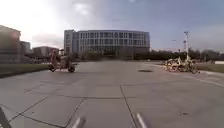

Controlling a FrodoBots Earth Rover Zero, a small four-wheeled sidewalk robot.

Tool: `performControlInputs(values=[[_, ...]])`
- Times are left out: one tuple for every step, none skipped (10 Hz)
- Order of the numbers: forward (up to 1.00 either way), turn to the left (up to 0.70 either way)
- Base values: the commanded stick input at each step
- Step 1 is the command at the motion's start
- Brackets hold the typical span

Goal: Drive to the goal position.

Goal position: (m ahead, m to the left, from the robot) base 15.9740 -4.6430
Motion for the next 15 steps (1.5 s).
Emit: performControlInputs(values=[[1.00,0.00],[1.00,0.00],[1.00,0.00],[1.00,0.00],[1.00,0.00],[1.00,0.00],[1.00,0.00],[1.00,-0.03],[1.00,-0.27],[1.00,-0.27],[1.00,-0.27],[1.00,-0.27],[1.00,0.00],[1.00,0.00],[1.00,0.00]])
